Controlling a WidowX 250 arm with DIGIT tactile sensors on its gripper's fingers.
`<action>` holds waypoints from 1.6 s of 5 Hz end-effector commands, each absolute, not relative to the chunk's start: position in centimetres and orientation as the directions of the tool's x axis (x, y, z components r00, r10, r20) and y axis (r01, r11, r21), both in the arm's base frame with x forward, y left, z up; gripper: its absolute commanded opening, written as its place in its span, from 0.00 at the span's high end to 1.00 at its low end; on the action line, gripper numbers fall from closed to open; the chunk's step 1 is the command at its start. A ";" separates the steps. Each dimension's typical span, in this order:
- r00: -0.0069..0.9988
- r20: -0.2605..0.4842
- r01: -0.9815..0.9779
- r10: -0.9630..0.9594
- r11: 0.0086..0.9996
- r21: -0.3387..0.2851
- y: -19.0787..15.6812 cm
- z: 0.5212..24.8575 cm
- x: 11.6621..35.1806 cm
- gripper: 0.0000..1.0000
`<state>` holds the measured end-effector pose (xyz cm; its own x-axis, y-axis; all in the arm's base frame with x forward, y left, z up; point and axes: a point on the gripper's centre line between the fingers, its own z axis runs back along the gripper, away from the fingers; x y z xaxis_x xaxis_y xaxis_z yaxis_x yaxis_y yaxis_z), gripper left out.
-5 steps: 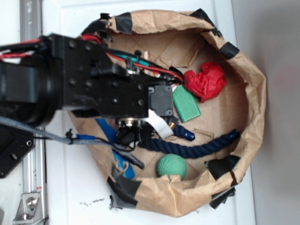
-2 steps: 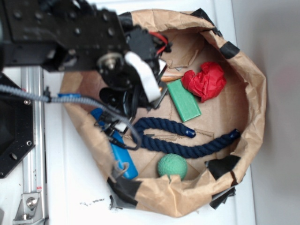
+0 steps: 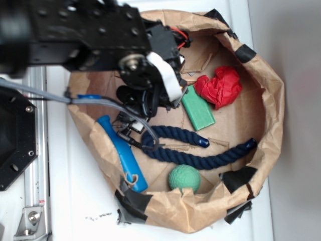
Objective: Grab the shell.
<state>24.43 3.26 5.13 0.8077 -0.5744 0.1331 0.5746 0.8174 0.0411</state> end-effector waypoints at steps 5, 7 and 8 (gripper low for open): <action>0.878 0.143 0.453 -0.457 0.890 0.060 3.6 4.3 24.1 1.00; 0.967 0.235 0.086 -0.096 0.995 0.053 4.0 14.4 26.0 1.00; 0.980 0.192 -0.061 0.053 0.997 0.038 3.0 18.8 26.0 1.00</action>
